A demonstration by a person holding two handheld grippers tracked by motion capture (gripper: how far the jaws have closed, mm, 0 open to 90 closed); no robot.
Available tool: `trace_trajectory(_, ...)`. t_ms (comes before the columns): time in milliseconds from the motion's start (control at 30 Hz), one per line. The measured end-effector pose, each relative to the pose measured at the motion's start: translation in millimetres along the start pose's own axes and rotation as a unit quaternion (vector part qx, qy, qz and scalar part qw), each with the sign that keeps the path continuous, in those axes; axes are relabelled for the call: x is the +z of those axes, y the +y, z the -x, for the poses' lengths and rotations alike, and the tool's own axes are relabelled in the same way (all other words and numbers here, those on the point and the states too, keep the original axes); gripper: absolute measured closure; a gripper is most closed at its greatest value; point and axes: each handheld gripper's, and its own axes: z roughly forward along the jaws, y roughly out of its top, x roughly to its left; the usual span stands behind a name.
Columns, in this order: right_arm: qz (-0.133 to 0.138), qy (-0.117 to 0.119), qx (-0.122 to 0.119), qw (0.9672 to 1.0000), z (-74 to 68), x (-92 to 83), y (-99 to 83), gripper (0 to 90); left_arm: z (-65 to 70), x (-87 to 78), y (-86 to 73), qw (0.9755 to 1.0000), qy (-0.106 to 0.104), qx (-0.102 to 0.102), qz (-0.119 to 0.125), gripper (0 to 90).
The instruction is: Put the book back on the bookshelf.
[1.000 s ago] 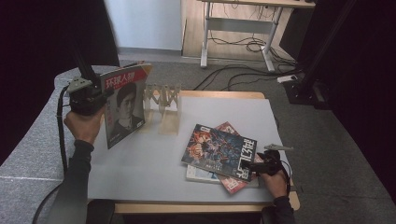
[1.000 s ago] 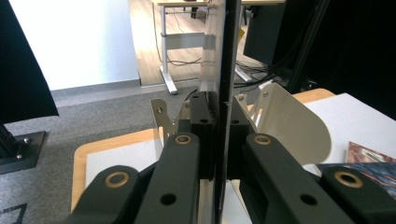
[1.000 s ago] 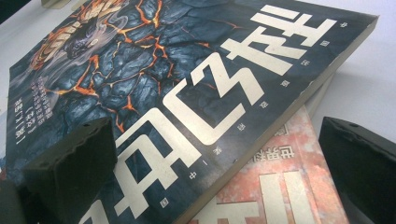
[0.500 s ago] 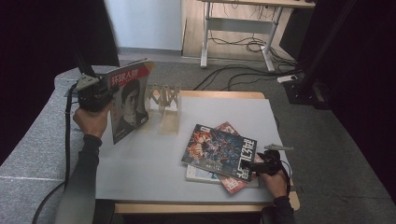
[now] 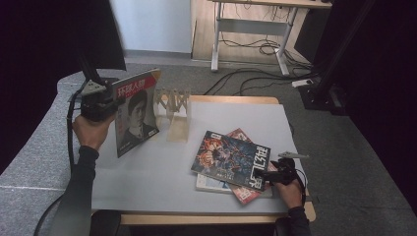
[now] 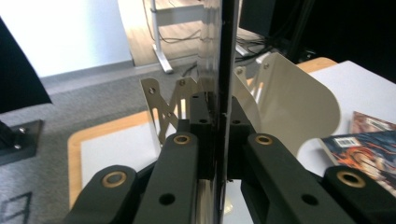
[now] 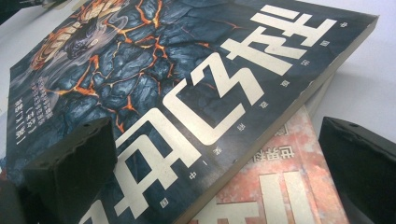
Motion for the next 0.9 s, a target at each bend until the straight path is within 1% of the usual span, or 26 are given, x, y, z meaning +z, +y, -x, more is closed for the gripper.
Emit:
trace_trajectory(67,0.0,0.0,0.0,1.0,0.0,0.0,0.0,0.0,0.6,-1.2,1.1,0.9999,-0.003,0.007,-0.014,85.8)
trace_trajectory(100,0.0,0.0,0.0,1.0,0.0,0.0,0.0,0.0,1.5,-1.5,1.5,0.9997,0.0,0.01,-0.021,85.6)
trace_trajectory(233,0.0,0.0,0.0,1.0,0.0,0.0,0.0,0.0,2.1,-3.0,2.2,0.999,-0.001,0.014,-0.042,85.2)
trace_trajectory(300,0.0,0.0,0.0,1.0,0.0,0.0,0.0,0.0,1.2,-3.2,2.2,0.9982,-0.006,0.013,-0.058,84.8)
trace_trajectory(433,0.0,0.0,0.0,1.0,0.0,0.0,0.0,0.0,2.0,-0.6,1.1,0.9951,-0.01,0.024,-0.095,83.7)
trace_trajectory(567,0.0,0.0,0.0,1.0,0.0,0.0,0.0,0.0,2.9,-0.7,3.4,0.9932,-0.019,0.019,-0.113,84.8)
trace_trajectory(633,0.0,0.0,0.0,1.0,0.0,0.0,0.0,0.0,3.8,-1.9,5.6,0.9929,-0.018,0.017,-0.117,86.2)
trace_trajectory(700,0.0,0.0,0.0,1.0,0.0,0.0,0.0,0.0,5.3,-3.3,7.0,0.9934,-0.007,0.019,-0.113,86.8)
trace_trajectory(767,0.0,0.0,0.001,1.0,-0.1,0.0,0.0,0.0,5.2,-4.7,7.0,0.995,0.001,0.018,-0.098,87.0)
trace_trajectory(833,0.0,0.0,0.0,1.0,0.0,0.0,0.0,0.0,3.6,-5.3,6.1,0.9965,0.011,0.01,-0.083,87.2)
trace_trajectory(900,0.0,0.0,0.0,1.0,0.0,0.0,0.0,0.0,1.4,-4.5,4.7,0.9974,0.017,0.002,-0.07,87.2)
